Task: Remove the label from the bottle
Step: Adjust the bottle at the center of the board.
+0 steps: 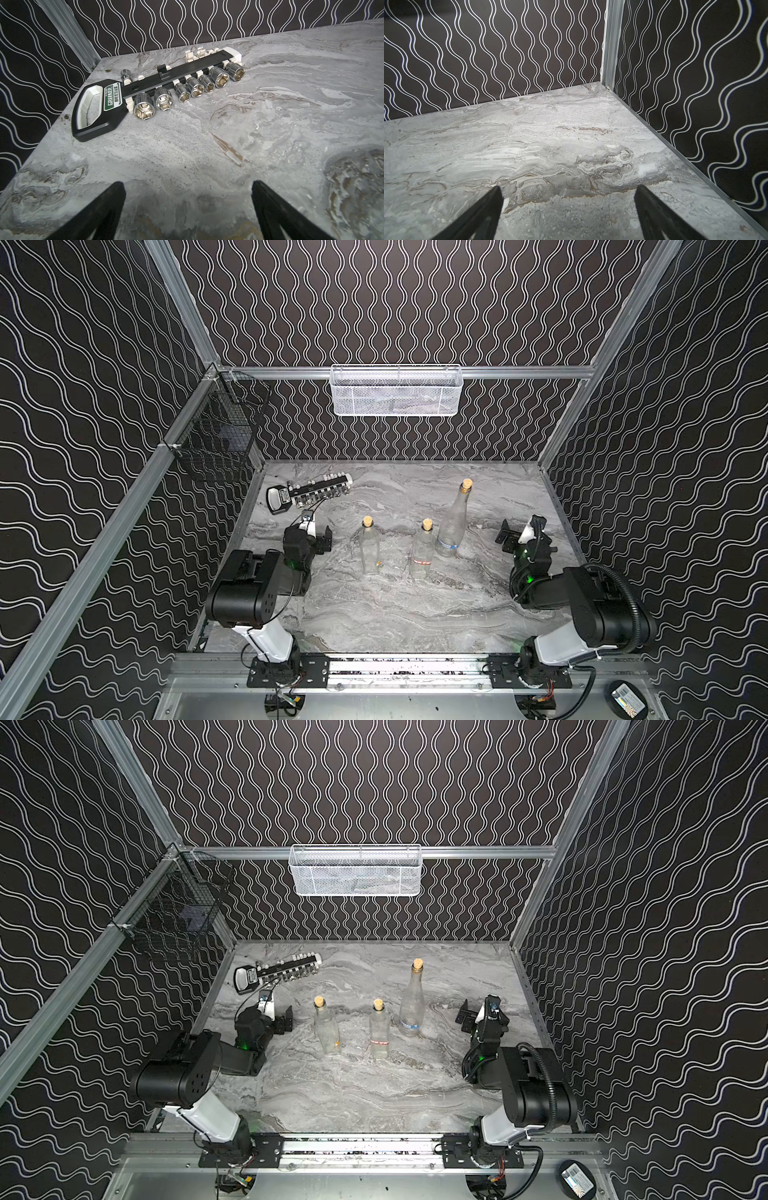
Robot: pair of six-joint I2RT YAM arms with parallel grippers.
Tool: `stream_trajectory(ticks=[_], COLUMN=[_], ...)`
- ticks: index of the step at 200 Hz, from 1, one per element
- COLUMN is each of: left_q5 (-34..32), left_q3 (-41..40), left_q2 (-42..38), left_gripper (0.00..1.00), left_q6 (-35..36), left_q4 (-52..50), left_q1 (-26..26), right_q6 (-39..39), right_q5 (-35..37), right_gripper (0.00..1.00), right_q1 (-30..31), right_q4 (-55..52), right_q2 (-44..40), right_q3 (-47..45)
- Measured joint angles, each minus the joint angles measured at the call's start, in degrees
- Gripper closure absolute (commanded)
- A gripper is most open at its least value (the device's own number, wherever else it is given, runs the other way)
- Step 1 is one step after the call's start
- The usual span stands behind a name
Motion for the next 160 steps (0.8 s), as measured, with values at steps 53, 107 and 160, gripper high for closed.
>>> stream_trajectory(ticks=[53, 107, 160], left_q5=[0.3, -2.9, -6.4], left_q3=[0.0, -0.5, 2.3], left_q2=[0.0, -2.8, -18.2], left_gripper=[0.01, 0.01, 0.01], left_q6=[0.0, -0.5, -1.6], left_q4=[-0.4, -1.7, -13.2], left_q1=[0.0, 0.0, 0.0], right_q6=[0.0, 0.3, 1.1], right_q5=[0.0, 0.1, -0.2], right_gripper=[0.00, 0.00, 0.00], right_q1=[0.0, 0.0, 0.0], right_q4=[0.0, -0.6, -10.6], right_q2=[0.0, -2.5, -16.2], right_q3=[0.0, -1.7, 1.7])
